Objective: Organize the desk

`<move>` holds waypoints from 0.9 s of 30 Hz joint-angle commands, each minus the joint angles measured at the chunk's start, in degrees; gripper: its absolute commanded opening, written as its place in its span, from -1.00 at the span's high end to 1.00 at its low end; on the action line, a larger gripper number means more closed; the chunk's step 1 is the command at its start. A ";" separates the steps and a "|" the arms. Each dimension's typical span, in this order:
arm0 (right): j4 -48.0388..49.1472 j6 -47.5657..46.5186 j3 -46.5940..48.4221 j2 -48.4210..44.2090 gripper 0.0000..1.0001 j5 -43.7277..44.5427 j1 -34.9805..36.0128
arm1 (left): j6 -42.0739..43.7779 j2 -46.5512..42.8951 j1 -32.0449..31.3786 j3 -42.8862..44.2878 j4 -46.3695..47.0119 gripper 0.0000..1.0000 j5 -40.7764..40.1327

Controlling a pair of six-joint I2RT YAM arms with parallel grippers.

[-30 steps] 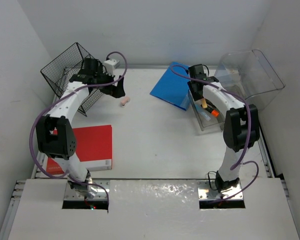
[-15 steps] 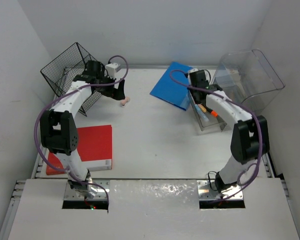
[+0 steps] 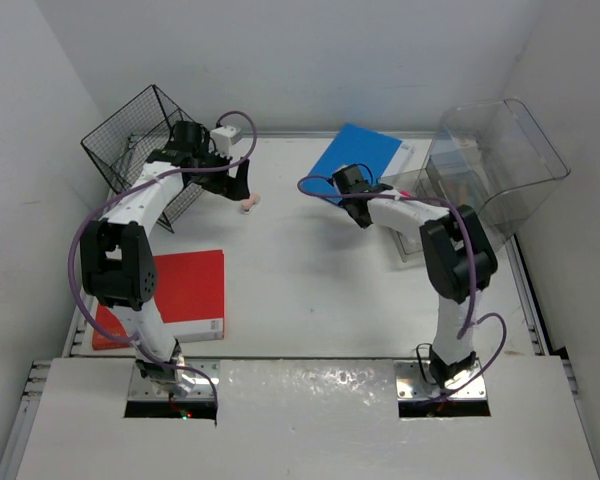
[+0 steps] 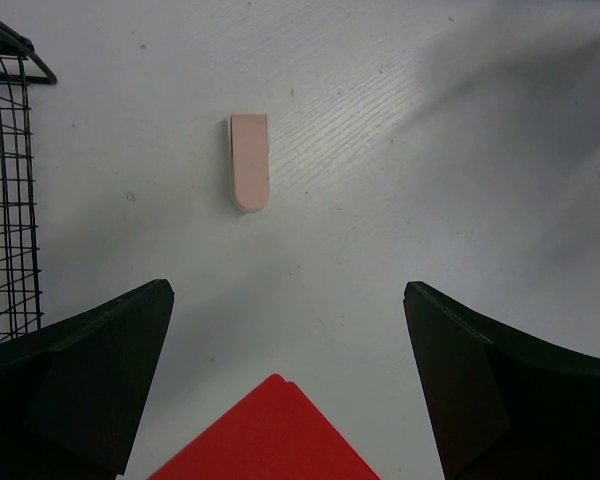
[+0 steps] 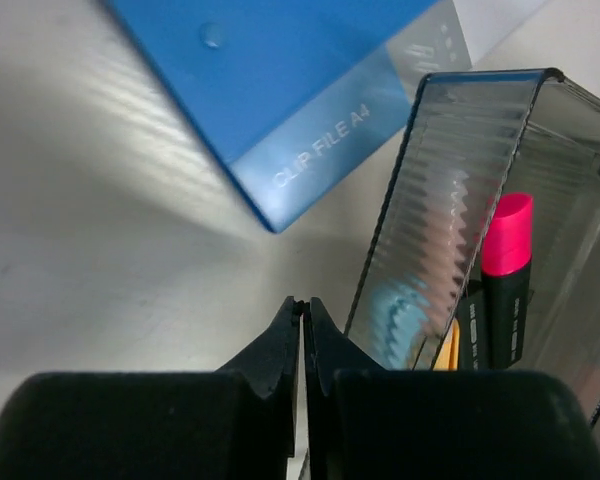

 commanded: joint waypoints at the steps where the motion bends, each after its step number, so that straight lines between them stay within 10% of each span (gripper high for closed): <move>1: -1.31 -0.17 5.97 3.35 0.99 10.51 -0.26 | 0.82 -0.33 0.13 0.05 1.71 -0.98 0.21; 27: 4.58 -10.02 7.12 5.30 0.99 27.57 -5.09 | 1.79 0.38 0.13 0.75 0.66 -0.98 0.29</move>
